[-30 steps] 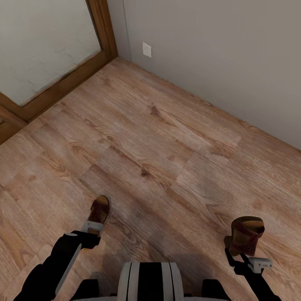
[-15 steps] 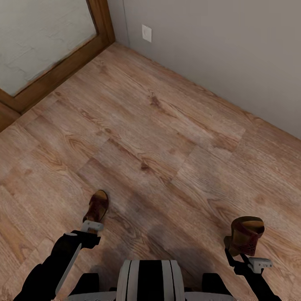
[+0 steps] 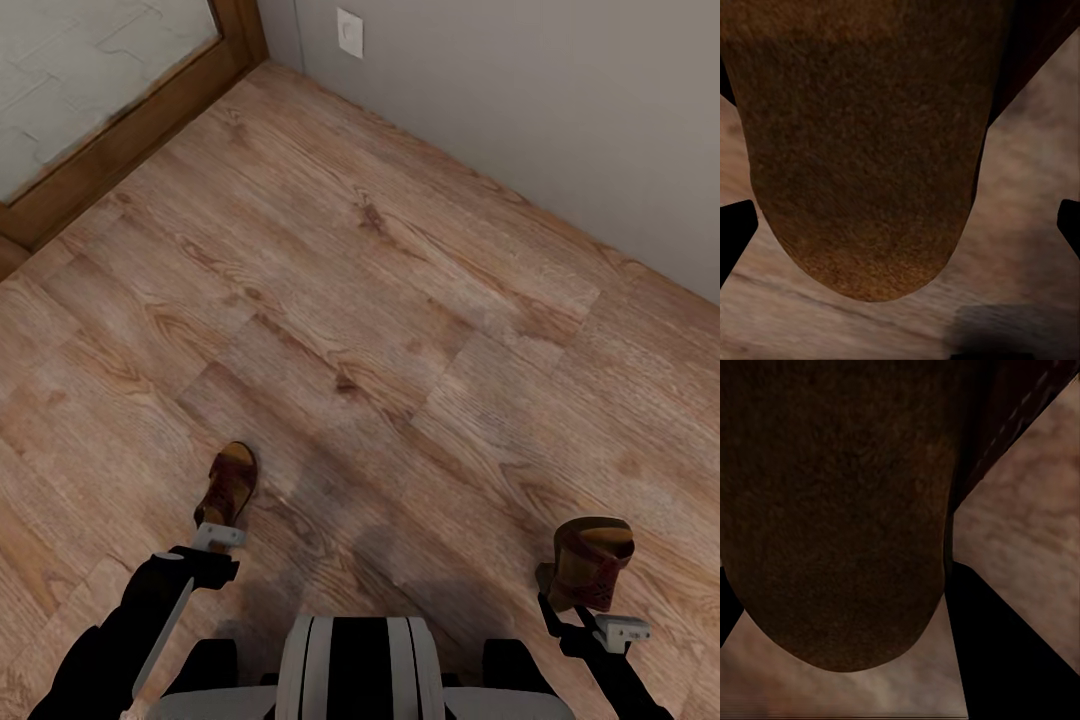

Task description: Pick up the two gym shoes and the two sandals from the corridor floor and place them onto the hallstand (shoe rack) in the corridor, making sure they are on the rack and not on the floor. Arrange them so the two gym shoes are next to each other and the two sandals are next to each other.

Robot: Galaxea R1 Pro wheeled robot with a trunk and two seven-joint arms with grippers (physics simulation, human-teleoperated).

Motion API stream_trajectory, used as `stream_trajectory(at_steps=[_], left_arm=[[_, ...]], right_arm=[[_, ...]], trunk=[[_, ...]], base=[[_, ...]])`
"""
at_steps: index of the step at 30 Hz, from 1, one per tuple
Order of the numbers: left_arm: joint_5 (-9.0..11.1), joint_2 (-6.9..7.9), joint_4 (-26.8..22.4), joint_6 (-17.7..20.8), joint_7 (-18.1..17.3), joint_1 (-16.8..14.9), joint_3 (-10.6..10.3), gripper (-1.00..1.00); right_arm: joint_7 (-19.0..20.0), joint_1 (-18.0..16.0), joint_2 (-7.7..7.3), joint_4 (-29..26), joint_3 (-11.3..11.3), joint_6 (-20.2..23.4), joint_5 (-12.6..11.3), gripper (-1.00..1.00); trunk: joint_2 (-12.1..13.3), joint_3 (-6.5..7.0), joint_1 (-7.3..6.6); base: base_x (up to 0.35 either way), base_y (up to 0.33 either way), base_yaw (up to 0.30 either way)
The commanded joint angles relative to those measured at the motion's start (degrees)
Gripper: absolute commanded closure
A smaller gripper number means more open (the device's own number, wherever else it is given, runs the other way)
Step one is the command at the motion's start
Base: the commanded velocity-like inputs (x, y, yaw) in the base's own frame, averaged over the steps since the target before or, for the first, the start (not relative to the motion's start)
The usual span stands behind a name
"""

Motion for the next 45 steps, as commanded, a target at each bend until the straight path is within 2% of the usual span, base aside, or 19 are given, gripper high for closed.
stream_trajectory(at_steps=[1,17,22,34,45], left_arm=[[-0.03,0.00,-0.04,0.00,0.12,0.01,0.00,-1.00],[-0.09,0.07,-0.28,0.00,0.44,0.12,0.12,-1.00],[-0.09,0.08,-0.28,0.00,0.45,0.12,0.13,-1.00],[-0.09,0.08,-0.40,0.00,0.45,0.12,0.12,-1.00],[-0.09,0.08,-3.58,0.00,0.45,-0.04,0.11,-1.00]], right_arm=[[-0.01,0.03,0.00,0.11,0.26,0.35,-0.16,1.00],[-0.01,0.02,0.00,0.11,0.26,0.35,-0.17,1.00],[-0.01,-0.01,-0.02,0.11,0.26,0.35,-0.16,1.00],[-0.01,-0.01,-0.02,0.11,0.26,0.35,-0.17,1.00],[-0.01,0.02,-0.02,0.11,0.27,0.35,-0.17,1.00]], trunk=[[0.00,-0.01,0.01],[0.00,-0.01,0.01],[-0.07,-1.10,0.13],[-0.09,-1.10,0.19],[-0.09,-1.10,0.19]], base=[[0.000,0.000,0.000],[0.000,0.000,0.000],[0.000,0.000,0.000],[0.000,0.000,0.000],[0.000,0.000,0.000]])
